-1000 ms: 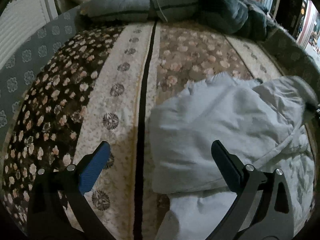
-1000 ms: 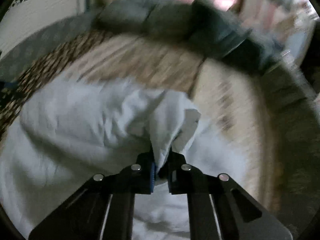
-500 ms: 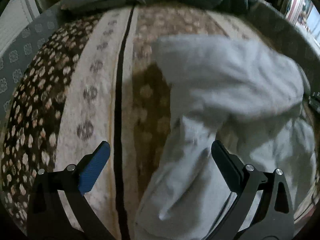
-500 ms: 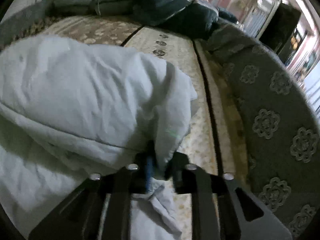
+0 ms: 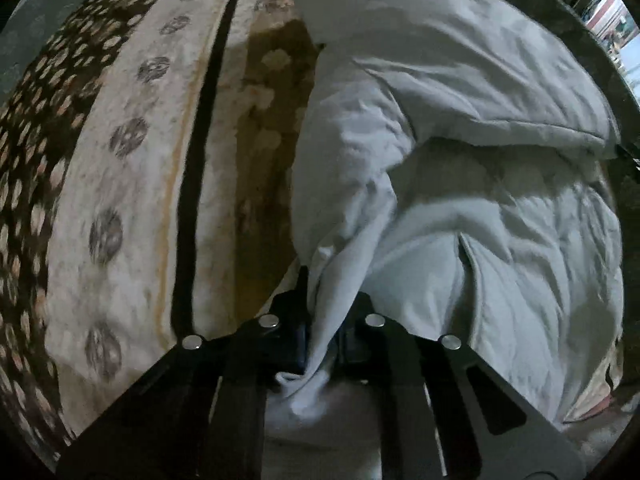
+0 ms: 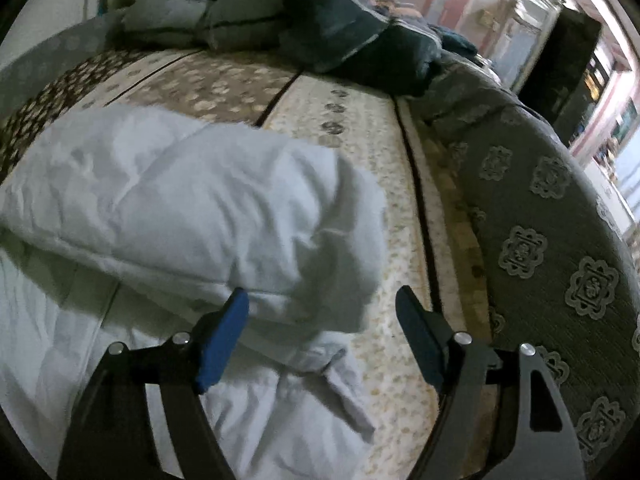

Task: Fold large clothes
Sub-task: 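Grasp the folded jacket with the left gripper while the right gripper grasps its fold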

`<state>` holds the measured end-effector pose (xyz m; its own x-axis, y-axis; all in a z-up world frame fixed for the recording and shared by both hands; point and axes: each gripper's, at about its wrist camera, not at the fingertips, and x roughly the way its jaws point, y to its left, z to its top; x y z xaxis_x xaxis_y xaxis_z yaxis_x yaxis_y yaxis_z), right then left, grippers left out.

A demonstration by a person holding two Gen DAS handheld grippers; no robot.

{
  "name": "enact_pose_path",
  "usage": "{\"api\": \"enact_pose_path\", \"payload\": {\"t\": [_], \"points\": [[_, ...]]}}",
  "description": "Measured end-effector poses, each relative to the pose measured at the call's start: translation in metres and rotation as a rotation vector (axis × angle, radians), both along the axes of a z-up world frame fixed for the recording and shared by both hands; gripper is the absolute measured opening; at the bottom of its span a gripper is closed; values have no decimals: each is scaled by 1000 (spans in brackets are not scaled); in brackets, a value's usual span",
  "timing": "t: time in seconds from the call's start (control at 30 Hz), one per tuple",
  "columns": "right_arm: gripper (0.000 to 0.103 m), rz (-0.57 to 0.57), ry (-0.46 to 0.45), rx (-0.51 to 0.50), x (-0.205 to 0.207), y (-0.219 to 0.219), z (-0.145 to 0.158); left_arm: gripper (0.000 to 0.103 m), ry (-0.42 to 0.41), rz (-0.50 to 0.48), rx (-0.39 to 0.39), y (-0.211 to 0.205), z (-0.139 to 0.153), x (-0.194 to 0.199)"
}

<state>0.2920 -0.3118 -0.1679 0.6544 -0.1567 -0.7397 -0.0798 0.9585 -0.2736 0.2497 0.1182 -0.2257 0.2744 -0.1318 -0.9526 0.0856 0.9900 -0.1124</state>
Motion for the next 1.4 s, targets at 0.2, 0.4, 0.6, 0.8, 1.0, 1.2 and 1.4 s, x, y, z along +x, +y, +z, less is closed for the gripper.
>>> {"api": "enact_pose_path", "payload": {"t": [0.2, 0.4, 0.6, 0.8, 1.0, 1.2, 1.4], "points": [[76, 12, 13, -8, -1, 3, -7, 21, -33, 42, -14, 16, 0, 3], [76, -1, -38, 82, 4, -11, 18, 80, -217, 3, 66, -5, 56, 24], [76, 7, -67, 156, 24, -5, 31, 81, -288, -61, -7, -44, 85, 80], [34, 32, 1, 183, 60, 9, 10, 45, -206, -95, 47, -97, 51, 145], [11, 8, 105, 139, 78, 11, -40, 36, -127, -32, 28, -102, 21, 172], [9, -27, 148, 198, 106, 5, -63, 34, -78, -12, -1, -101, 1, 204], [9, -16, 164, 216, 114, 4, -76, 34, -68, -22, -3, -109, -14, 216]]}}
